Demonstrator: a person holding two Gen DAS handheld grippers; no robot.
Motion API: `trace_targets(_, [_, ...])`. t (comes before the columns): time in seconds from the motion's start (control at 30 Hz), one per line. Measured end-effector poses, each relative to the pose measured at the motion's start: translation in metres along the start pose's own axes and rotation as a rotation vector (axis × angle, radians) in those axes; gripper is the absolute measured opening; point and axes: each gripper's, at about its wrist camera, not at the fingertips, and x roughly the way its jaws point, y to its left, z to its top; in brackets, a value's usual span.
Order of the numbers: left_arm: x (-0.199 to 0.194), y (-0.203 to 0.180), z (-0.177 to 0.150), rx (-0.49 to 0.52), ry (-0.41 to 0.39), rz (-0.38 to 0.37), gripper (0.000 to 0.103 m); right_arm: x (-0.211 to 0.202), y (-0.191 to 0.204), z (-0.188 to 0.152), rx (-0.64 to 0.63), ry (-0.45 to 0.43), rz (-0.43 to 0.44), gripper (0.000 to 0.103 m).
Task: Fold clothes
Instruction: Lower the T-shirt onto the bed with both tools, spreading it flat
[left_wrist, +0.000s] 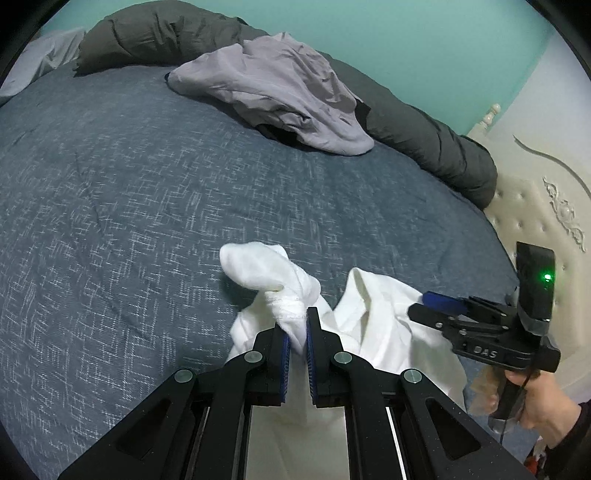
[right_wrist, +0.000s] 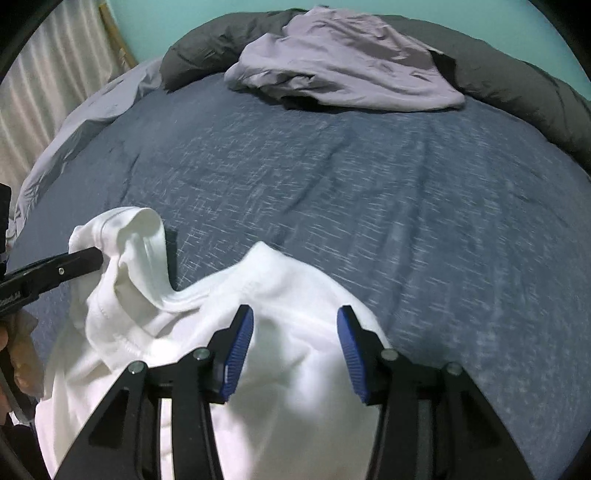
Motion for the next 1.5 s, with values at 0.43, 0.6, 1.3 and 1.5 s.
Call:
trace_targets(0.43, [0.001, 0.011, -0.019, 0.003, -0.036, -0.038, 0.008, 0.021, 0.014, -0.005, -0.114, 0.013, -0.012, 0.011])
trace_targets(0.6, [0.003, 0.011, -0.022, 0.007, -0.025, -0.076, 0.008, 0.019, 0.016, -0.007, -0.128, -0.016, -0.015, 0.005])
trace_targets(1.3, [-0.014, 0.026, -0.013, -0.073, -0.031, -0.109, 0.036, -0.059, -0.050, -0.016, 0.060, -0.184, -0.169, 0.004])
trace_targets(1.5, [-0.007, 0.040, -0.009, -0.099, -0.005, -0.103, 0.037, -0.059, -0.052, -0.022, 0.066, -0.178, -0.159, 0.004])
